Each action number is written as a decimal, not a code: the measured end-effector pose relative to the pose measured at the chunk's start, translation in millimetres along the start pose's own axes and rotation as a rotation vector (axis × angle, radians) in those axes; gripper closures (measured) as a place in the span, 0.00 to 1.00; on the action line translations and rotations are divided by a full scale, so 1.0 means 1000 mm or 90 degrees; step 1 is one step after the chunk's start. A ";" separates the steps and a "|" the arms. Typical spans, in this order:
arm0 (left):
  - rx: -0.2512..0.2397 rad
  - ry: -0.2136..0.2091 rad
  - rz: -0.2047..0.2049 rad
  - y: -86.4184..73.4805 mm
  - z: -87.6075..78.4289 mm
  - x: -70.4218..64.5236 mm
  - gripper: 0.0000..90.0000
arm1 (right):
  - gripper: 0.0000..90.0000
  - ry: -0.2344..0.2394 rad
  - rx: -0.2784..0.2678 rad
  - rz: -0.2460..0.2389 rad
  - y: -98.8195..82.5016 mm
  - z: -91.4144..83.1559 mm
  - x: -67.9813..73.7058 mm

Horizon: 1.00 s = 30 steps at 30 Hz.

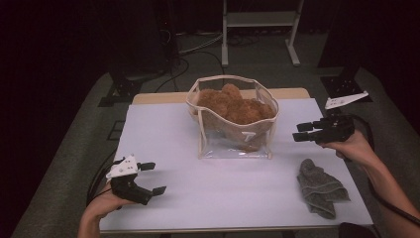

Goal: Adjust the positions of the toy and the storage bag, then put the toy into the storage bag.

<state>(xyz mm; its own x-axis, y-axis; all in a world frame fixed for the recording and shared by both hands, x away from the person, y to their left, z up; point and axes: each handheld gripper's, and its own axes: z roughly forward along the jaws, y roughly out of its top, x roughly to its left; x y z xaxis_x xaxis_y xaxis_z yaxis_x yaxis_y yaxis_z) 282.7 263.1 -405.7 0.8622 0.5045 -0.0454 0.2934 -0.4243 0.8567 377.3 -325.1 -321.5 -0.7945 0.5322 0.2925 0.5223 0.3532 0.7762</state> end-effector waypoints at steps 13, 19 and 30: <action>-0.007 0.002 -0.002 0.000 -0.003 0.001 0.08 | 0.45 0.005 0.005 0.013 -0.017 0.011 -0.002; -0.004 -0.001 0.001 0.001 -0.001 0.000 0.08 | 0.45 0.009 0.002 0.018 -0.025 0.014 -0.002; 0.000 -0.006 0.011 0.003 0.002 -0.002 0.08 | 0.45 0.013 -0.006 0.043 -0.058 0.013 -0.002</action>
<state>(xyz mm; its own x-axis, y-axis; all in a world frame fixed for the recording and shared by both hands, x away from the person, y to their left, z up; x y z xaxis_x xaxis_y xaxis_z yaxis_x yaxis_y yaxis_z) 282.3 259.3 -403.4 0.8709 0.4902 -0.0357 0.2785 -0.4324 0.8576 352.5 -336.5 -374.3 -0.7632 0.5394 0.3557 0.5726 0.3095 0.7592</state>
